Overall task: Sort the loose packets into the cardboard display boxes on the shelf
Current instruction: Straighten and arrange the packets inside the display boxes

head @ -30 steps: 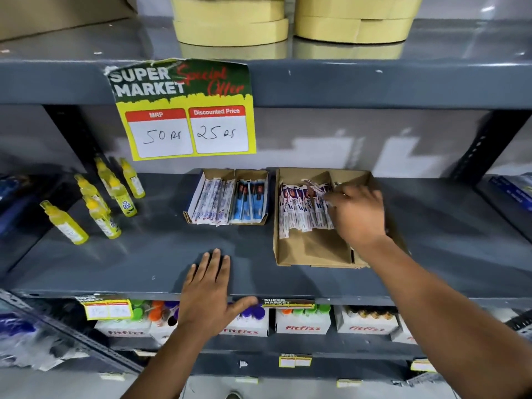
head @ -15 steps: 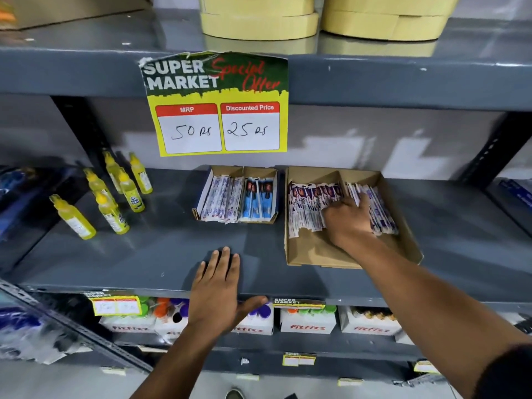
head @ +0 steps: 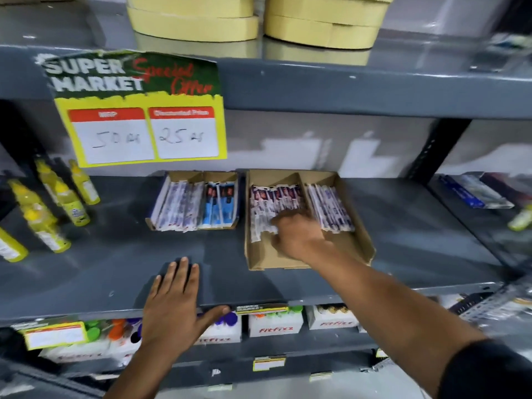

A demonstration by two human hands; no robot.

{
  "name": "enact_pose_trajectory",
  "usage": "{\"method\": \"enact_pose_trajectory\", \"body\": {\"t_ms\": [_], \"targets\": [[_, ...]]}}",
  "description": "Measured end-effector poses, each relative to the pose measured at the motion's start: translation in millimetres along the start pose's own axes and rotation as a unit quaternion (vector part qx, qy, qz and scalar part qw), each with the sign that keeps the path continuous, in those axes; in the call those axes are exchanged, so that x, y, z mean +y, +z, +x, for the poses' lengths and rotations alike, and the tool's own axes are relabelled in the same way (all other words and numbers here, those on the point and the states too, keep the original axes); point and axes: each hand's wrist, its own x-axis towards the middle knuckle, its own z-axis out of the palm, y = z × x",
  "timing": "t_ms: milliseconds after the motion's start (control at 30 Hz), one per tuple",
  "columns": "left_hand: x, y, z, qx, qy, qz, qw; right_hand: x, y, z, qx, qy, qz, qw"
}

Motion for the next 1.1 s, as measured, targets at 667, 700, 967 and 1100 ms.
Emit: {"method": "enact_pose_trajectory", "body": {"t_ms": [667, 700, 967, 1100], "targets": [[5.0, -7.8, 0.1, -0.034, -0.026, -0.019, 0.999, -10.6, 32.6, 23.1, 0.061, 0.035, 0.029, 0.997], [4.7, -8.0, 0.3, -0.032, -0.027, -0.025, 0.999, -9.8, 33.4, 24.5, 0.065, 0.039, 0.030, 0.997], [4.1, -7.8, -1.3, -0.026, -0.022, -0.041, 0.999, -4.7, 27.9, 33.9, 0.046, 0.028, 0.028, 0.998], [3.1, -5.5, -1.4, -0.015, -0.015, -0.052, 0.998, 0.1, 25.3, 33.3, 0.008, -0.012, 0.083, 0.996]]}}
